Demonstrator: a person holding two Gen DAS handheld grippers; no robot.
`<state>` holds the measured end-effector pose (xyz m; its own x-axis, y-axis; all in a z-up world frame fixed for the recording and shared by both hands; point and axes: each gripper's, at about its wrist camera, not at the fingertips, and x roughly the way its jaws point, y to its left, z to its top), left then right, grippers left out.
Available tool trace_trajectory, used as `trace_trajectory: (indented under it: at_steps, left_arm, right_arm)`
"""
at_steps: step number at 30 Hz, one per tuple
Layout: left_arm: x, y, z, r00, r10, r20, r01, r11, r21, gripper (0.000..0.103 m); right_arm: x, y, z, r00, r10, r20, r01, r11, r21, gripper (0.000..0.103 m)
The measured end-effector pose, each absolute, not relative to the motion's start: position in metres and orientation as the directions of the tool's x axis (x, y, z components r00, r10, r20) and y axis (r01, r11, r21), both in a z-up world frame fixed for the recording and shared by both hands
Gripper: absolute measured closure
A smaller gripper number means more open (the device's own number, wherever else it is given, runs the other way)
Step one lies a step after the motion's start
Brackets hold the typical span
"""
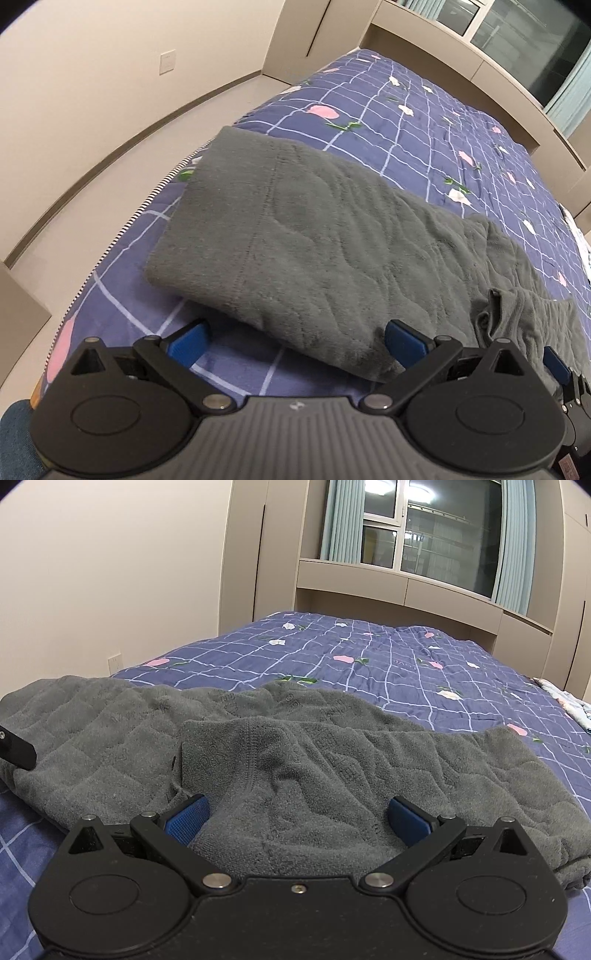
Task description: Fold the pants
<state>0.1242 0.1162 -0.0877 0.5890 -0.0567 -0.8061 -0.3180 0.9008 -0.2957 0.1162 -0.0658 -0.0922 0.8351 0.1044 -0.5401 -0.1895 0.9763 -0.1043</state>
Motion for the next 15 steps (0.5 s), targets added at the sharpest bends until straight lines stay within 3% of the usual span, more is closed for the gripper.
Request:
trace_trajectory:
  at_steps: [15]
  left_arm:
    - [0.12,0.125,-0.098,0.644,0.067,-0.762,-0.45,0.839,-0.306,0.0]
  right_arm:
    - [0.117,-0.068,-0.093,0.836,0.116,-0.536,-0.192,0.978,-0.087,0.0]
